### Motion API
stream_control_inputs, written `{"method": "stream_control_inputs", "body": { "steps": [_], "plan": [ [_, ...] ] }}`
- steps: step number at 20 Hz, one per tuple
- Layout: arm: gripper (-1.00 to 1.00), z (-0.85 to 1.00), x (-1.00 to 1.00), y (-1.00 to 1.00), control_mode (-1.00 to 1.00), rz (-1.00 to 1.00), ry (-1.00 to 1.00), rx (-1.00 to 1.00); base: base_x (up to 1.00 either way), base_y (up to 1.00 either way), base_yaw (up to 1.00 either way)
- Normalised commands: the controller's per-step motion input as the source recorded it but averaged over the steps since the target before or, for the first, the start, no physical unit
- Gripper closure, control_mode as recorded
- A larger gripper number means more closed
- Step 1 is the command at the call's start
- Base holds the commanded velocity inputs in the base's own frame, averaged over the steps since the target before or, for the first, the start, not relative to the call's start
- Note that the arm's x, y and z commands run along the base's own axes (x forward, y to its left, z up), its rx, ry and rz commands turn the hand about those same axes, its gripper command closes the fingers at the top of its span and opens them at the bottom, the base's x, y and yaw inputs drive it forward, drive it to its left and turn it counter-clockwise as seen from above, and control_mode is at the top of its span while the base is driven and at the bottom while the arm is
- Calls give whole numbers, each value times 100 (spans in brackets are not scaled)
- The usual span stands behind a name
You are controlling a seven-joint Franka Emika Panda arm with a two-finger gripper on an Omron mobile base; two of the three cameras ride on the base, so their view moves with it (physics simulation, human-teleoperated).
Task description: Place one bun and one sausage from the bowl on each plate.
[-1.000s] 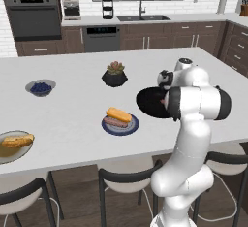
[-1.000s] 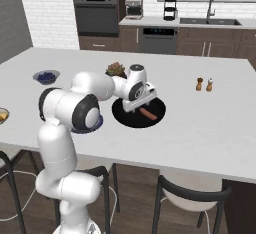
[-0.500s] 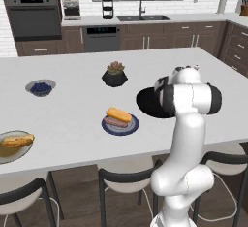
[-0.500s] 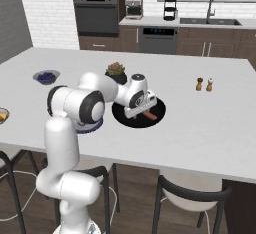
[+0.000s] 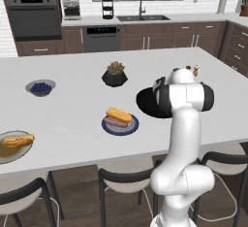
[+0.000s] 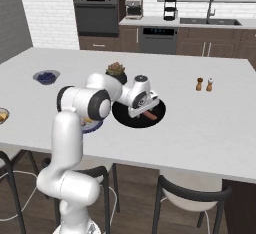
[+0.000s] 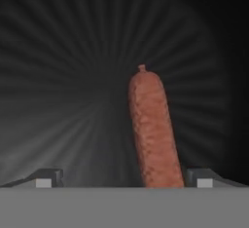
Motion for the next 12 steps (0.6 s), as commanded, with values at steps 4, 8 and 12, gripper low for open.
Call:
{"method": "stream_control_inputs", "body": {
  "steps": [4,8,12],
  "plan": [
    [-100,-9,32,-15,-100,-1,6,0,0,0,0],
    [-100,-39,22,-11,-100,-1,8,0,0,0,0],
    [-100,-46,11,0,-100,0,8,0,0,0,0]
  ]
}}
